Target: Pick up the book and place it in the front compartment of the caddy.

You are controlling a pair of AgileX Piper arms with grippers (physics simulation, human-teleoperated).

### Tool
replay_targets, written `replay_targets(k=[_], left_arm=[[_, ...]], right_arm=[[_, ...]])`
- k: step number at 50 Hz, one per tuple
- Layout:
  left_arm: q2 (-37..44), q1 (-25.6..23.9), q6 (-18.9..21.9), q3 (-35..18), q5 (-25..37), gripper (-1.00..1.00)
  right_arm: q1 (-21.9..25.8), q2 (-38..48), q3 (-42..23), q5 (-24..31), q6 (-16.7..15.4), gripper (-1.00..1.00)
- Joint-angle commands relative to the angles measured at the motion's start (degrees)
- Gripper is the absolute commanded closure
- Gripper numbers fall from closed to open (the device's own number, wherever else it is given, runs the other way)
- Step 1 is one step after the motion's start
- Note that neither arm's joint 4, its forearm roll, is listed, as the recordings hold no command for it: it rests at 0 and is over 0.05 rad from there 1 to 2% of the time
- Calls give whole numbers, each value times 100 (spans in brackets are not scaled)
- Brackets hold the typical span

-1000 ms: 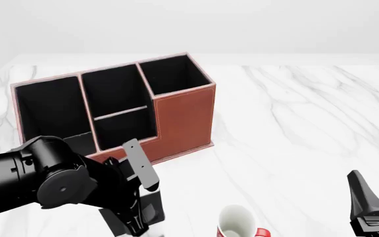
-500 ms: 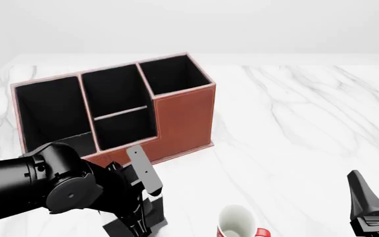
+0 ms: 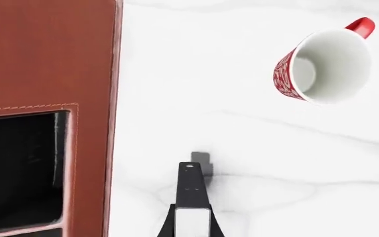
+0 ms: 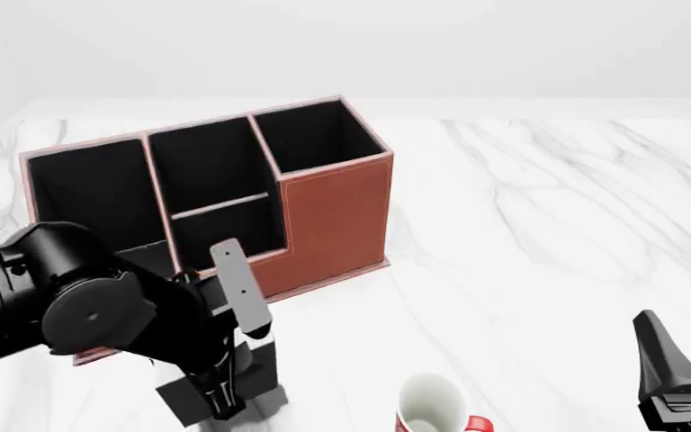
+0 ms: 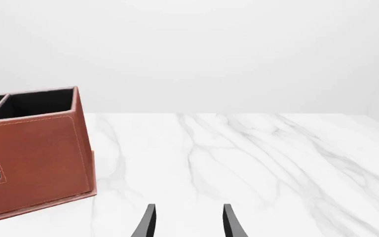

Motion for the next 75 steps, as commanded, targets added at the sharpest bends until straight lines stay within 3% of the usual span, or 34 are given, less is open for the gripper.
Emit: replay_targets(k=[1,3,5,17,29,35,53,75], left_arm=[[-438,419,844,-341,617,100],[-451,344,809,-544,802,100],[-580,537,1131,-590,915,100],[-569,687,1408,-1590,1667,100],[-435,1114,1983,-2467,2164,100],[-224,1145,2069,-2925,2337,100],[179,1562,2469,-3712,2499,100],[938,1624,2605,-4718,2552,100]], right_arm=[[0,-7,4,3,3,-100],[0,-7,4,3,3,-100],[0,-6,4,3,1,-100],[1,-7,4,2,2,-100],[0,-7,4,3,2,-100],[1,-6,4,3,2,-100],[0,-6,4,3,3,-100],[0,-7,4,3,4,-100]])
